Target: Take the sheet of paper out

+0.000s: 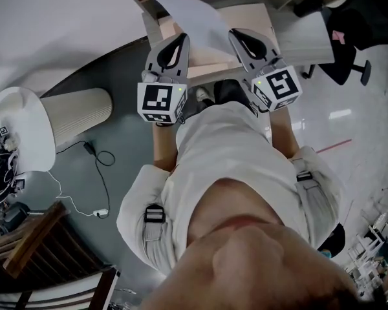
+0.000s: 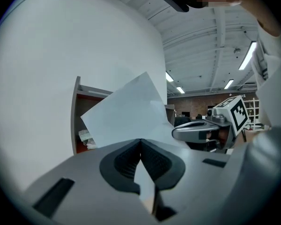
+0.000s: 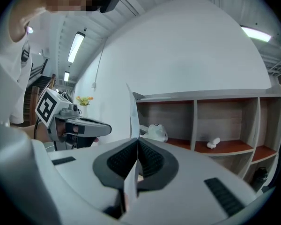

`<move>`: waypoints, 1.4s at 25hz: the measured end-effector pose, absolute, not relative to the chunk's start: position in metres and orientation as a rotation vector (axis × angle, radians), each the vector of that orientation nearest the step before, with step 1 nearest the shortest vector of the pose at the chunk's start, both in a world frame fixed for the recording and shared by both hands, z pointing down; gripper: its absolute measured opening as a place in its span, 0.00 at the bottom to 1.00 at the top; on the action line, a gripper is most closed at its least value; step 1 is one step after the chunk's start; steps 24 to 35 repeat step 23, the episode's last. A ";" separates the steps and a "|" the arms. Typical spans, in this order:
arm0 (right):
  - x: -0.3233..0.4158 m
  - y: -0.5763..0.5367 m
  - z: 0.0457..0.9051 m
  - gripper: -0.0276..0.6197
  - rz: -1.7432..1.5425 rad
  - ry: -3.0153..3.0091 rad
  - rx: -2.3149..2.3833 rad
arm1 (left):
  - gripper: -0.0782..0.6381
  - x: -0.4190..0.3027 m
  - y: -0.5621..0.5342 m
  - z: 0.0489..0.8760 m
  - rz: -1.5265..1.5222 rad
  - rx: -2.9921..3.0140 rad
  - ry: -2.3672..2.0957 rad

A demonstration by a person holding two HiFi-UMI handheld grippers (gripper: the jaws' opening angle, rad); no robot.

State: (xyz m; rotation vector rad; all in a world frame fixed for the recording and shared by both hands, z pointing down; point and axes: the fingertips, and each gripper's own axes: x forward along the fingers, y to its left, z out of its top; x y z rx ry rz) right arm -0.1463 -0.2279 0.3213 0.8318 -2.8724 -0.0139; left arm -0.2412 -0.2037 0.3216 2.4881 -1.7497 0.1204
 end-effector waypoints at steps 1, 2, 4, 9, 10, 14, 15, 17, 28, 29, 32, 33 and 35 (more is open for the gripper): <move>-0.149 -0.227 0.321 0.07 -0.017 -2.878 0.825 | 0.12 -0.243 -0.203 0.321 0.113 2.486 -1.758; -0.152 -0.227 0.321 0.07 -0.020 -2.883 0.819 | 0.12 -0.245 -0.202 0.320 0.105 2.484 -1.766; -0.156 -0.226 0.319 0.07 -0.025 -2.890 0.809 | 0.12 -0.247 -0.201 0.317 0.093 2.484 -1.776; -0.167 -0.226 0.315 0.07 -0.037 -2.900 0.797 | 0.12 -0.254 -0.199 0.314 0.087 2.483 -1.787; -0.169 -0.226 0.314 0.07 -0.040 -2.903 0.795 | 0.12 -0.255 -0.199 0.314 0.085 2.483 -1.788; -0.173 -0.225 0.314 0.07 -0.046 -2.908 0.789 | 0.13 -0.256 -0.199 0.314 0.081 2.490 -1.786; -0.174 -0.224 0.314 0.07 -0.046 -2.907 0.789 | 0.12 -0.257 -0.200 0.315 0.081 2.489 -1.784; -0.176 -0.224 0.315 0.07 -0.046 -2.906 0.785 | 0.12 -0.258 -0.200 0.317 0.083 2.485 -1.783; -0.181 -0.225 0.315 0.07 -0.047 -2.908 0.775 | 0.12 -0.261 -0.205 0.318 0.084 2.480 -1.782; -0.181 -0.225 0.315 0.07 -0.047 -2.908 0.775 | 0.12 -0.261 -0.205 0.318 0.084 2.480 -1.782; -0.181 -0.225 0.315 0.07 -0.047 -2.908 0.775 | 0.12 -0.261 -0.205 0.318 0.084 2.480 -1.782; -0.181 -0.225 0.315 0.07 -0.047 -2.908 0.775 | 0.12 -0.261 -0.205 0.318 0.084 2.480 -1.782; -0.181 -0.225 0.315 0.07 -0.047 -2.908 0.775 | 0.12 -0.261 -0.205 0.318 0.084 2.480 -1.782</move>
